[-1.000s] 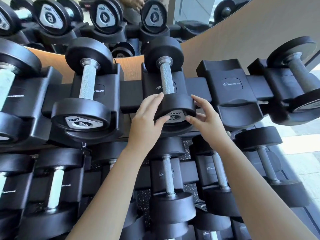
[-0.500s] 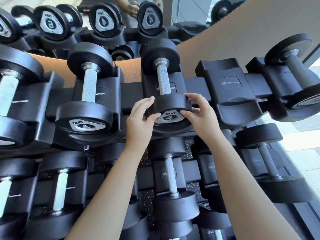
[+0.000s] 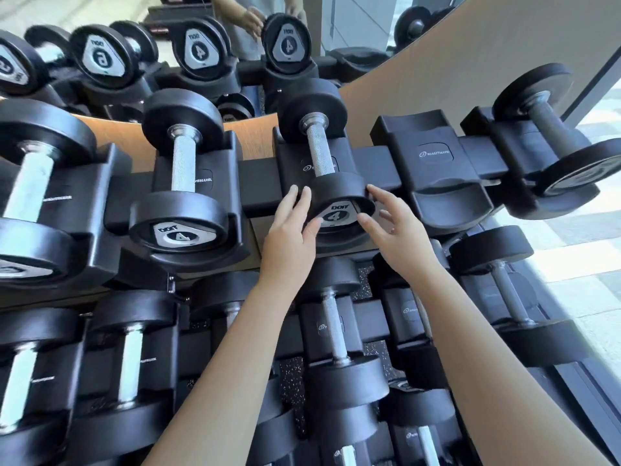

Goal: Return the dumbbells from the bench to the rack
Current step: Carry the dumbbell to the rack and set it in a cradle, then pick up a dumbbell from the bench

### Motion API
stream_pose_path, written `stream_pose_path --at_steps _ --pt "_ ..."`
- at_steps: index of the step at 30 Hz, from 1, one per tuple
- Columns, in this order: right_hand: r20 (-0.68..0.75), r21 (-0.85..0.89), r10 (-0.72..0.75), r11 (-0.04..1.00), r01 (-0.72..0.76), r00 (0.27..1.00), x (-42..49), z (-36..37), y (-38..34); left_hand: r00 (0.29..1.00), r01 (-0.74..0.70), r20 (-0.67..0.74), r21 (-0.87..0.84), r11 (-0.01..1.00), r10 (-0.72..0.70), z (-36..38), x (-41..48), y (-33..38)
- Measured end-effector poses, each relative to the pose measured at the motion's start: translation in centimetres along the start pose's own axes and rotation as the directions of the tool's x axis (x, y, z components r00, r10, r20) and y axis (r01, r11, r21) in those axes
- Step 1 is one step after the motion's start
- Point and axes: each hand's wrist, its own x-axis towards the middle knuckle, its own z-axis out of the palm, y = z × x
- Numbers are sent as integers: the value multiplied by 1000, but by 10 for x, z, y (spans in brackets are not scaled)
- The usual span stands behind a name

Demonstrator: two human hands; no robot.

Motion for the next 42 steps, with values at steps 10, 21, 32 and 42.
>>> stream_pose_path --at_steps 10,21,32,42 --pt "-52 -402 -153 908 119 987 -103 14 -9 986 -136 143 400 906 85 -37 -102 12" --pt "6 -589 -212 789 175 977 -194 36 -20 980 -181 159 473 862 118 -59 -173 15" --pt "258 -442 -400 760 475 880 -241 35 -20 996 75 -13 606 792 -84 -76 -251 44" --pt "468 -217 -568 668 712 676 -282 40 -22 895 437 -283 705 559 -344 -84 -350 80"
